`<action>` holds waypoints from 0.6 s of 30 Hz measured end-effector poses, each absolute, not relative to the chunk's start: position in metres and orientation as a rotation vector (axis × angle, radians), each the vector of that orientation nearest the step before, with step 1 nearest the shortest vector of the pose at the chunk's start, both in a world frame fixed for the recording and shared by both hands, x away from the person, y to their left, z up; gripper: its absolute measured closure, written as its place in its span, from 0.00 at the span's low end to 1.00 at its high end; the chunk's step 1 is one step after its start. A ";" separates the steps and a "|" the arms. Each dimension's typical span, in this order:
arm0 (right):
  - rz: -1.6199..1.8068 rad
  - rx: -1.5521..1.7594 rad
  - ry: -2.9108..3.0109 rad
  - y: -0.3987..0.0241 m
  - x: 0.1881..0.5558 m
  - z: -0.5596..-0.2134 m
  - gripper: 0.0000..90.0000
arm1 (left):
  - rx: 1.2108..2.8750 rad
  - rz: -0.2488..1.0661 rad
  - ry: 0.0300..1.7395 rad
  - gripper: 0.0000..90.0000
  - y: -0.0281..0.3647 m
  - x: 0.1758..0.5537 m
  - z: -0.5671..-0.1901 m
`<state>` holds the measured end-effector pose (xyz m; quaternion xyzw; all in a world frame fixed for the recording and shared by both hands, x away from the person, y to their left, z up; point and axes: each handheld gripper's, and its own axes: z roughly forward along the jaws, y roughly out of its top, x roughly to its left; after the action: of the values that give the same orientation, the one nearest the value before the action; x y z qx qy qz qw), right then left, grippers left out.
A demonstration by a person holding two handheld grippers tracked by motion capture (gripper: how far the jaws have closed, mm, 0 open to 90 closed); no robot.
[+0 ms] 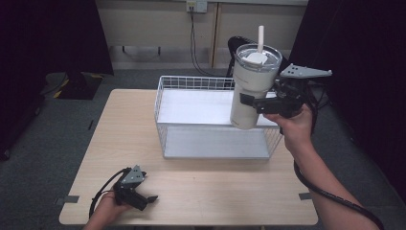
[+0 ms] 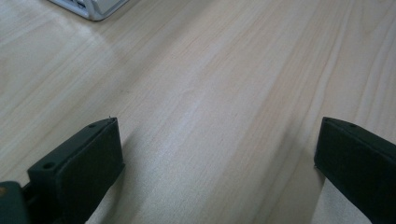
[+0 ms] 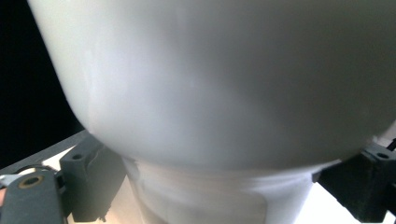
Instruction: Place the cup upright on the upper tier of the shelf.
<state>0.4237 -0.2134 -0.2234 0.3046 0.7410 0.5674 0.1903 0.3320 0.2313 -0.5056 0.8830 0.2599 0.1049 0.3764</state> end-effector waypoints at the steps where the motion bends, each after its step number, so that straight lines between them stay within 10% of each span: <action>1: 1.594 0.856 2.082 -0.213 0.424 -0.223 0.11 | 2.259 0.268 0.665 0.01 0.231 0.332 -0.506; 18: 1.537 0.934 2.025 -0.206 0.456 -0.230 0.11 | 2.260 0.261 0.666 0.01 0.231 0.332 -0.505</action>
<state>0.4559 -0.2058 -0.2302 0.3369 0.7301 0.5543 0.2150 0.3320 0.2314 -0.5055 0.8834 0.2603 0.1022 0.3761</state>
